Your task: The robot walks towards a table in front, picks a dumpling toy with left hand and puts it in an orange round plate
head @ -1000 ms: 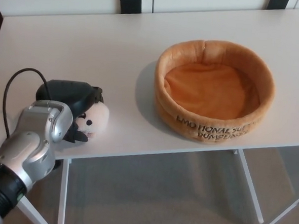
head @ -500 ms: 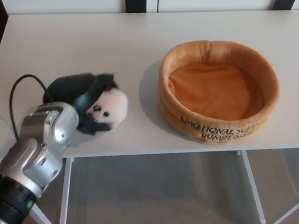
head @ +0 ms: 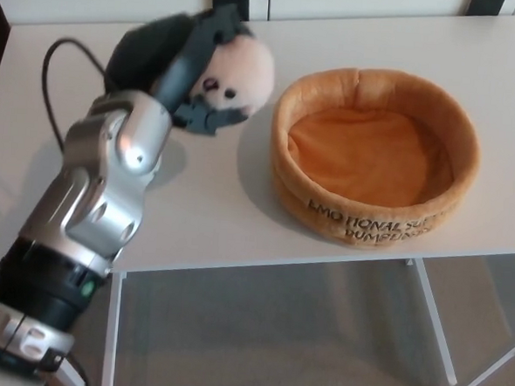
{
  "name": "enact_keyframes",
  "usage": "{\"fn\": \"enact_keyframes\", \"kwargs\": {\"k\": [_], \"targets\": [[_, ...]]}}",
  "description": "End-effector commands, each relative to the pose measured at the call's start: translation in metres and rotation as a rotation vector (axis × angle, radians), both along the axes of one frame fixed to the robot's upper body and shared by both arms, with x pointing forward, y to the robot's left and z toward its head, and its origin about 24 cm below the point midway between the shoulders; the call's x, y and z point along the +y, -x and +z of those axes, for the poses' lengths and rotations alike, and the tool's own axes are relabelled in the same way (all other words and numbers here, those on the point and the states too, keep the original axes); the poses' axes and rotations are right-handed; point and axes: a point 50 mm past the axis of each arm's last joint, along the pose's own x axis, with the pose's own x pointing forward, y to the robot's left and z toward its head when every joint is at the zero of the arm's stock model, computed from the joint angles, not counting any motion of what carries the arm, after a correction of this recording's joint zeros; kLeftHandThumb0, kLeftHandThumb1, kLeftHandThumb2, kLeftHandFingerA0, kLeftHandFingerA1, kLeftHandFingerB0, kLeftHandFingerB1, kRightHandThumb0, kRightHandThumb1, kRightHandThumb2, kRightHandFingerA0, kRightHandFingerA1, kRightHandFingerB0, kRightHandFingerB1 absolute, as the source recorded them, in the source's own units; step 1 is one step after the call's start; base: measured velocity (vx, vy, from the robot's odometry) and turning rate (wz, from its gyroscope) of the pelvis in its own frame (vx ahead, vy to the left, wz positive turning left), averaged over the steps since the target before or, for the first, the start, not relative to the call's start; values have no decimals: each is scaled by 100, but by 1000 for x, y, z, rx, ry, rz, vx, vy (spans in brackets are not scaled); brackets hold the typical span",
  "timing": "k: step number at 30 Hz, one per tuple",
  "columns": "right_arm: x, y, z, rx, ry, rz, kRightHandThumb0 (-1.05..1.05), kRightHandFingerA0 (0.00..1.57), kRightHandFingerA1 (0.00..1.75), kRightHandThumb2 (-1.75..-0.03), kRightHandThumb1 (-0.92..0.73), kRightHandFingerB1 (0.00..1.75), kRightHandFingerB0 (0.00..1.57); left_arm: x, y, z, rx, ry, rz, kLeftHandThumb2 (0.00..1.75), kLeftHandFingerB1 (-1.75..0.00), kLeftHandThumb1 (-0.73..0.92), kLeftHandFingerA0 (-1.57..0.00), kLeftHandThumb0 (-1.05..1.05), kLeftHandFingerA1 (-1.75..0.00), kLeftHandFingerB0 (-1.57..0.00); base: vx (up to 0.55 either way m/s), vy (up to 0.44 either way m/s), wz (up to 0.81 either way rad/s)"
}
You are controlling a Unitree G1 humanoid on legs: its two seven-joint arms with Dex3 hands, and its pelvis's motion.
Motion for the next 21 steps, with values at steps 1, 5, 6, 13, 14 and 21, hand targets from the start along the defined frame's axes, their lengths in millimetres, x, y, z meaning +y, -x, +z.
{"fn": "enact_keyframes", "kwargs": {"k": [1,5,6,13,14,21], "targets": [[-4,-1,2,-6,2,-21,-46,88,68,-58,-60,38,55,-15,-6,18,-76,-1,-38,59,-58,68,-75,-28,-169,-84,0,0,0],[-3,-2,1,-2,-1,-14,-47,88,70,-59,-61,38,54,-33,-11,26,-94,-25,-73,61,-120,77,-74,-21,-171,-75,0,0,0],[-3,-2,1,-3,0,-8,-47,86,69,-59,-63,38,54,-39,-11,27,-99,-40,-98,62,-79,73,-79,-23,-147,-81,0,0,0],[-1,-6,1,-7,8,7,-50,94,80,-59,-62,38,55,-76,-13,24,-52,-66,-127,61,-62,70,-83,-24,-156,-85,0,0,0],[-1,-8,0,-7,12,11,-49,93,80,-59,-63,38,54,-81,-14,23,-49,-69,-130,61,-60,71,-85,-27,-159,-83,0,0,0],[-1,-12,1,-19,17,30,-49,90,79,-60,-63,38,55,-96,-20,12,10,-86,-97,64,-65,80,-85,-35,-130,-79,0,0,0]]}}
